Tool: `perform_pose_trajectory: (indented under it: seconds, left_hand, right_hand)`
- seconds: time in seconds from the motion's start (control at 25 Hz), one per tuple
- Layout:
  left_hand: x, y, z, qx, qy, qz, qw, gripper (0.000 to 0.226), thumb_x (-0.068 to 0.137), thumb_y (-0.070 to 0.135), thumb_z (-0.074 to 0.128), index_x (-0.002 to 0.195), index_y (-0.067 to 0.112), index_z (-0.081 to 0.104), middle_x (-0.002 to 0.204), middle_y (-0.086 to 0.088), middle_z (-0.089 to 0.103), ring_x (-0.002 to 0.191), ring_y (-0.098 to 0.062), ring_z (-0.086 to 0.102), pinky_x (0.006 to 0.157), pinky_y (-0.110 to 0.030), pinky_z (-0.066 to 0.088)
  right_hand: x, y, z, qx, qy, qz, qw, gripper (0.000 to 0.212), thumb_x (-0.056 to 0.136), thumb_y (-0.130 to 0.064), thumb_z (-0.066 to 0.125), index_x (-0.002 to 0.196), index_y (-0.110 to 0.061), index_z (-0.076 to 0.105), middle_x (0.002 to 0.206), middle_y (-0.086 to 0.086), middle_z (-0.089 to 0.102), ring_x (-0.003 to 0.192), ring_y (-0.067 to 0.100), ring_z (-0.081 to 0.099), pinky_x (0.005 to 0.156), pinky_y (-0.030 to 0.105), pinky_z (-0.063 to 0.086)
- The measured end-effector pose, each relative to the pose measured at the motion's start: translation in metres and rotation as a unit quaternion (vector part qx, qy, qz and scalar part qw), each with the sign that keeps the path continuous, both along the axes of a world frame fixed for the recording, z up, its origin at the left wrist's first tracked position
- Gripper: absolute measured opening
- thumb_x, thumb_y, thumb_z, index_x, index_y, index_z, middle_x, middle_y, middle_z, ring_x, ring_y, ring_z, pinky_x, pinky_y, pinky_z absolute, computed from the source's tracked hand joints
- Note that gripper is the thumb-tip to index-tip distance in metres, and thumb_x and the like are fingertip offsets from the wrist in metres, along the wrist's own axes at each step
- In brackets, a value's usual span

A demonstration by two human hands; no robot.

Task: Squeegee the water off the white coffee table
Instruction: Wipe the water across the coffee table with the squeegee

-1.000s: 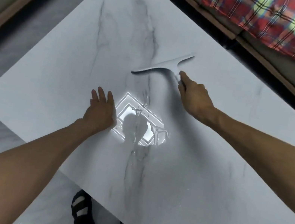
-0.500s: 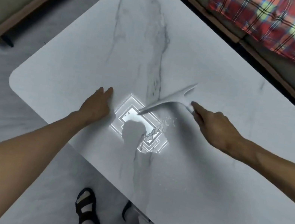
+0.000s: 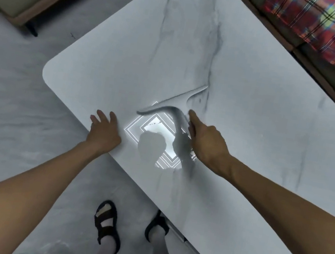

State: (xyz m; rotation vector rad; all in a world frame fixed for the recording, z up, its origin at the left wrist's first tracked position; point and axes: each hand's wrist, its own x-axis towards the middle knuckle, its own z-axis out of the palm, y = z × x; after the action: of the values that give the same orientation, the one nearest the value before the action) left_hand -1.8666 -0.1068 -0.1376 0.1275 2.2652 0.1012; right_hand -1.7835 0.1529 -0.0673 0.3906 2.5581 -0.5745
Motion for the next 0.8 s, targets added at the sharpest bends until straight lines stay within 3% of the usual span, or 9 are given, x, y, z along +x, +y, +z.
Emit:
perform_pose_trajectory:
  seconds: [0.16, 0.28, 0.4, 0.52, 0.64, 0.72, 0.8]
  left_hand:
    - [-0.003, -0.002, 0.002, 0.012, -0.011, -0.001, 1.000, 0.071, 0.095, 0.010, 0.036, 0.154, 0.002, -0.004, 0.156, -0.034, -0.014, 0.144, -0.054, -0.008, 0.121, -0.051, 0.014]
    - [-0.004, -0.005, 0.006, 0.022, -0.006, 0.013, 1.000, 0.070, 0.095, 0.010, 0.038, 0.154, 0.006, 0.002, 0.158, -0.030, -0.011, 0.146, -0.050, -0.006, 0.119, -0.048, 0.019]
    - [-0.003, -0.022, 0.013, 0.080, 0.042, 0.048, 0.995, 0.061, 0.087, 0.002, 0.038, 0.147, 0.008, 0.027, 0.158, -0.020, 0.019, 0.144, -0.042, 0.023, 0.109, -0.043, 0.033]
    - [0.005, -0.049, 0.021, 0.138, 0.118, 0.185, 0.966, 0.063, 0.085, 0.000, 0.040, 0.146, 0.016, 0.037, 0.145, -0.010, 0.048, 0.128, -0.033, 0.050, 0.103, -0.037, 0.043]
    - [0.005, -0.073, 0.026, 0.127, 0.202, 0.278, 0.930, 0.058, 0.087, 0.003, 0.043, 0.143, 0.017, 0.039, 0.135, -0.013, 0.056, 0.118, -0.035, 0.057, 0.096, -0.038, 0.046]
    - [0.000, -0.084, 0.024, 0.118, 0.229, 0.263, 0.930, 0.051, 0.086, 0.002, 0.046, 0.135, 0.013, 0.044, 0.130, -0.015, 0.059, 0.116, -0.038, 0.057, 0.090, -0.037, 0.045]
    - [-0.001, -0.089, 0.020, 0.113, 0.204, 0.234, 0.944, 0.043, 0.086, 0.004, 0.049, 0.129, 0.010, 0.047, 0.129, -0.015, 0.058, 0.115, -0.038, 0.056, 0.085, -0.034, 0.041]
  right_hand:
    - [0.060, 0.051, 0.028, 0.092, -0.088, 0.136, 0.982, 0.050, 0.102, -0.034, 0.030, 0.148, -0.048, 0.017, 0.095, 0.004, 0.066, 0.085, 0.033, 0.062, 0.067, 0.037, 0.046]
    - [0.073, 0.072, 0.053, 0.129, -0.082, 0.162, 0.975, 0.044, 0.102, -0.045, 0.022, 0.144, -0.056, 0.022, 0.095, -0.004, 0.070, 0.086, 0.028, 0.065, 0.070, 0.036, 0.050]
    - [0.043, 0.037, 0.051, 0.070, -0.025, 0.188, 0.979, 0.042, 0.100, -0.052, 0.025, 0.141, -0.059, 0.025, 0.108, -0.009, 0.070, 0.099, 0.026, 0.064, 0.073, 0.033, 0.047]
    - [0.001, -0.045, 0.025, 0.004, -0.022, 0.244, 0.970, 0.043, 0.100, -0.055, 0.025, 0.142, -0.054, 0.032, 0.114, -0.002, 0.069, 0.105, 0.027, 0.062, 0.074, 0.034, 0.040]
    - [-0.038, -0.114, 0.002, -0.017, -0.014, 0.287, 0.958, 0.044, 0.103, -0.050, 0.025, 0.145, -0.046, 0.035, 0.111, 0.006, 0.068, 0.103, 0.030, 0.061, 0.071, 0.032, 0.033]
    - [-0.060, -0.137, -0.009, -0.016, -0.004, 0.295, 0.955, 0.044, 0.103, -0.048, 0.024, 0.145, -0.043, 0.036, 0.115, 0.007, 0.066, 0.105, 0.031, 0.060, 0.071, 0.031, 0.033]
    - [-0.068, -0.139, -0.015, -0.022, -0.005, 0.280, 0.960, 0.044, 0.103, -0.048, 0.023, 0.145, -0.044, 0.036, 0.121, 0.007, 0.065, 0.109, 0.030, 0.059, 0.074, 0.031, 0.033]
